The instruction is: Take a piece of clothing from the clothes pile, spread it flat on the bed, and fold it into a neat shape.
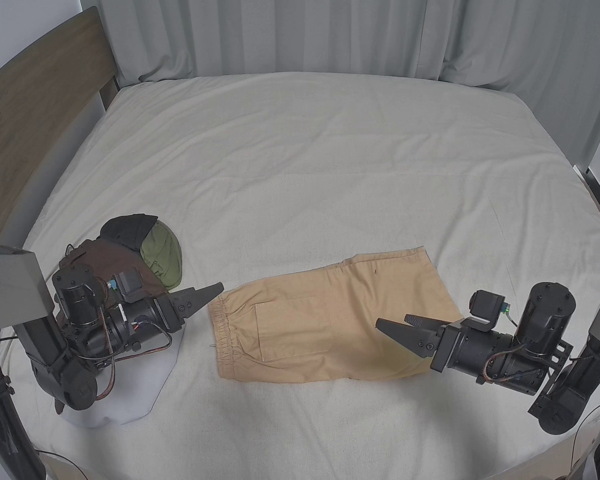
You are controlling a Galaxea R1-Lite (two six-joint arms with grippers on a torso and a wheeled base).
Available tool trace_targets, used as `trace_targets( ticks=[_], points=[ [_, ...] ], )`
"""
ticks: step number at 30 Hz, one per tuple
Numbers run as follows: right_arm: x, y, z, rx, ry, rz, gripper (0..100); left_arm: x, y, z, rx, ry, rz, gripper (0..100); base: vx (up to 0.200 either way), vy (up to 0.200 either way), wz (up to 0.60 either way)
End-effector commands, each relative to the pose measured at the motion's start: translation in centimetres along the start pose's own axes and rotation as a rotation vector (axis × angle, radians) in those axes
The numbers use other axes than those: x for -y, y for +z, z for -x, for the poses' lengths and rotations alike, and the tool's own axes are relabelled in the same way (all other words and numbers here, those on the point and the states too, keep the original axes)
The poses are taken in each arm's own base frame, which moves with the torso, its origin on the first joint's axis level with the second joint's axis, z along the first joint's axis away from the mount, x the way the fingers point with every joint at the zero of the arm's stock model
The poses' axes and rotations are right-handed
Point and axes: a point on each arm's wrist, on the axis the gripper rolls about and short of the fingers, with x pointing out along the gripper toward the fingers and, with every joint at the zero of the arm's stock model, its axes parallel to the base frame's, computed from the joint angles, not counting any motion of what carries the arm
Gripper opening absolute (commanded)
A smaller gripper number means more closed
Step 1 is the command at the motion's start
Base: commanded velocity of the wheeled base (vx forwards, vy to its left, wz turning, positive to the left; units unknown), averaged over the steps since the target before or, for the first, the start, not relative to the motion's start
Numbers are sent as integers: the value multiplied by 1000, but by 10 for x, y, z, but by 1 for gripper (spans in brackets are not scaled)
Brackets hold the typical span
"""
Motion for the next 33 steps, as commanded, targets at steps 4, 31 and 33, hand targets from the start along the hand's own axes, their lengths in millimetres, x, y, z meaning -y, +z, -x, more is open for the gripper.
trace_targets(
  ticks=[4,31,33],
  points=[
    [1,-1,-1,-5,-2,-2,100,-10,-8,-5,-23,17,20,100,0,0,0],
    [8,-8,-5,-33,-27,-14,100,-54,-43,-25,-105,99,97,100,0,0,0],
    [8,-8,-4,-34,-28,-14,100,-60,-44,-25,-104,116,105,100,0,0,0]
  ],
)
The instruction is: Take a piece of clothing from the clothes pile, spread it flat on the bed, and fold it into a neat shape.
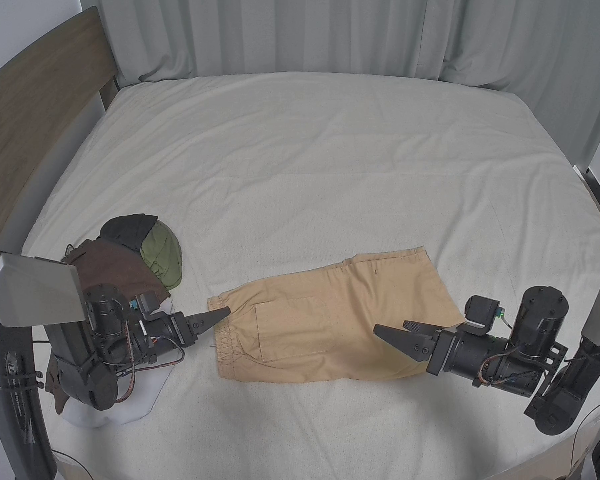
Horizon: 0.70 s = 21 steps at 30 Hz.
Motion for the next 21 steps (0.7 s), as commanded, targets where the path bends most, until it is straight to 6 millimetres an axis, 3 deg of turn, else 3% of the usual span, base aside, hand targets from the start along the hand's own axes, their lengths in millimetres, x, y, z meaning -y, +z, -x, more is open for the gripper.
trace_targets(
  ticks=[1,16,21],
  points=[
    [2,-2,-1,-9,-5,-3,100,-16,-9,-5,-18,31,25,100,0,0,0],
    [4,-4,-3,-18,-13,-8,100,-43,-27,-25,-41,72,51,100,0,0,0],
    [6,-3,-2,-12,-18,-9,100,-43,-33,-32,-44,86,49,100,0,0,0]
  ],
)
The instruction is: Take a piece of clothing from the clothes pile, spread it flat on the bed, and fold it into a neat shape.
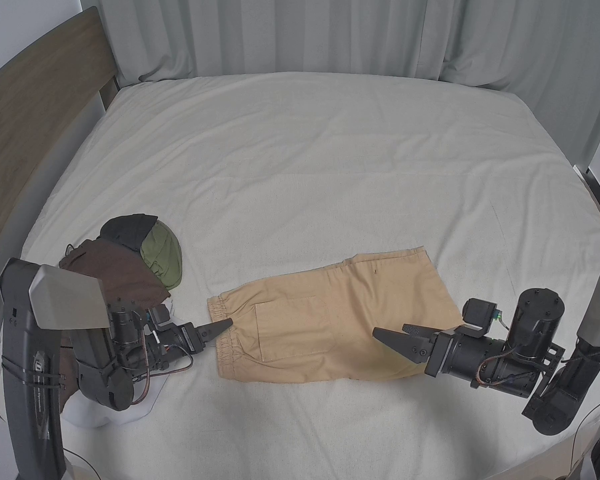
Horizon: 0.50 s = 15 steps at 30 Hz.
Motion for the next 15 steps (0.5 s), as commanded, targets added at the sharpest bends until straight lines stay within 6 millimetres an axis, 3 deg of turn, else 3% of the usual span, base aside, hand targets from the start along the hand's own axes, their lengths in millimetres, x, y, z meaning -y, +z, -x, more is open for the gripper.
trace_targets(
  ticks=[1,15],
  points=[
    [2,1,0,3,-8,-3,100,-2,-13,-8,-33,-2,13,100,0,0,0],
    [2,1,1,5,-9,-4,100,29,-22,-34,-1,-6,118,100,0,0,0]
  ],
)
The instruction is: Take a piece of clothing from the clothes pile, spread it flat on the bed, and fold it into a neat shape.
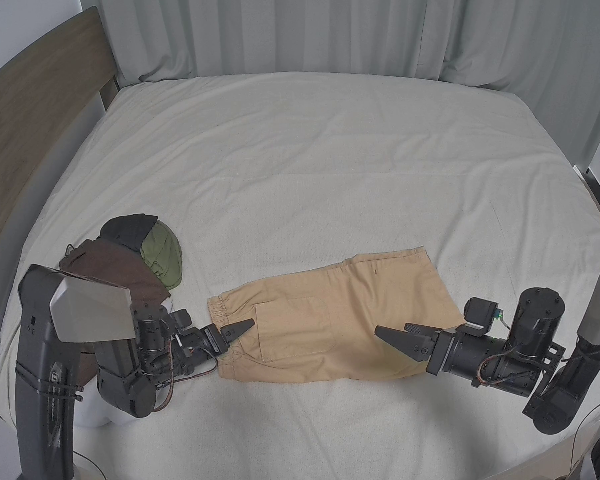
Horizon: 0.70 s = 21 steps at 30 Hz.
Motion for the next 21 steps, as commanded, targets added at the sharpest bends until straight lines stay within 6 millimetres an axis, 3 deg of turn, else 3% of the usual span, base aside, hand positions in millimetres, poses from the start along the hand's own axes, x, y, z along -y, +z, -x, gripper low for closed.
trace_targets(
  ticks=[1,17,18,21],
  points=[
    [-1,0,0,2,2,1,100,9,-3,-8,2,-27,-2,100,0,0,0],
    [-1,-1,3,-7,0,-2,100,7,-9,-7,-19,-13,4,100,0,0,0],
    [0,-1,3,-7,-1,-2,100,6,-10,-7,-20,-11,4,0,0,0,0],
    [0,-1,3,-6,-2,-2,100,4,-11,-7,-23,-4,8,0,0,0,0]
  ],
)
